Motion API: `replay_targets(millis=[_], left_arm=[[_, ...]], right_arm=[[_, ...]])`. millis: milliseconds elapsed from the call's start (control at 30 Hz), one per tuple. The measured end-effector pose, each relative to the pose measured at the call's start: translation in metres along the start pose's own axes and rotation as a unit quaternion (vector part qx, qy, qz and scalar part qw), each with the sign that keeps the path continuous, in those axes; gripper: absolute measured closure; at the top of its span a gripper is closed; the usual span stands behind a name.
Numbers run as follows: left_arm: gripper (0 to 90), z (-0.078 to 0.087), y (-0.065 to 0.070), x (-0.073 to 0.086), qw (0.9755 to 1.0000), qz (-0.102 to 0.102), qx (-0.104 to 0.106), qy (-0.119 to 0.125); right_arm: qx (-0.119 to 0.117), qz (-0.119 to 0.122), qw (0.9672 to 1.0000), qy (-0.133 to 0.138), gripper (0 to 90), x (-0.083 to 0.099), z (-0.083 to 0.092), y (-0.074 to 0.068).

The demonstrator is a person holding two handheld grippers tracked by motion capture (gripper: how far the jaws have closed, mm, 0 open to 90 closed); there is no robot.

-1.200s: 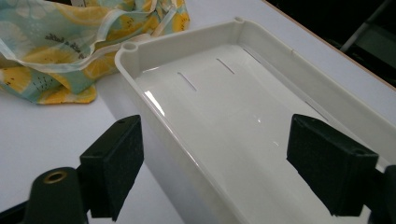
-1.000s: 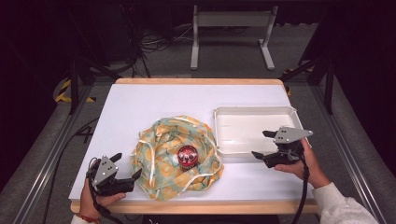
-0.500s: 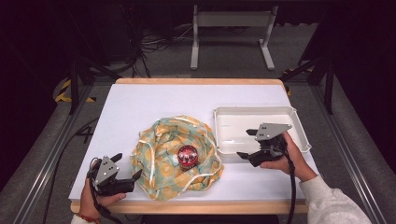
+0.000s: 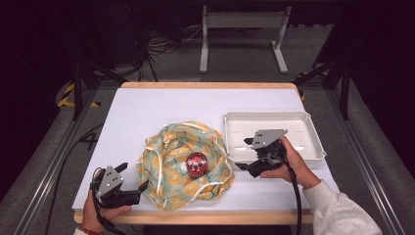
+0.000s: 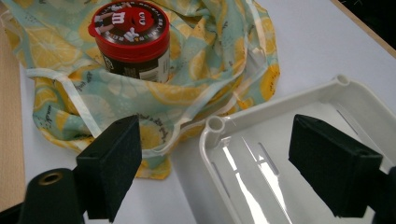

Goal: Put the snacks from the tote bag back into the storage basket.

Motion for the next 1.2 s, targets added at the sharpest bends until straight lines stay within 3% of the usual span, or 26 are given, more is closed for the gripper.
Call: replay_targets(millis=[267,467,667,900,1200], left_arm=[[8.6,0.0,0.001,0.001,1.0,-0.002,0.002,-0.003],[8.6,0.002,0.001,0.003,1.0,0.003,0.001,-0.003],[8.6,0.001,0.002,0.004,1.0,0.0,-0.001,-0.007],[8.6,0.001,0.003,0.005,0.9999,-0.005,-0.005,-0.012],[8.4,0.003,0.004,0.007,0.9999,-0.001,0.0,-0.011]], right_arm=[[-0.005,0.022,0.9996,-0.016,17.5,-0.028,-0.008,-0.012],[-0.031,0.041,0.9985,-0.02,17.1,-0.054,-0.019,-0.023],[-0.043,0.058,0.9964,-0.044,16.8,-0.071,-0.037,-0.034],[-0.065,0.065,0.9934,-0.069,16.1,-0.083,-0.054,-0.049],[-0.084,0.037,0.9918,-0.089,15.6,-0.087,-0.076,-0.058]])
Point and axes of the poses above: each handheld gripper's, and its own axes: z roughly backward along the jaws, x roughly out of its underside, y roughly to its right, the point moved 6 cm from there along -z, roughly forward along the jaws, and after that the axes turned 7 degrees about -y, right-handed, at the moved point
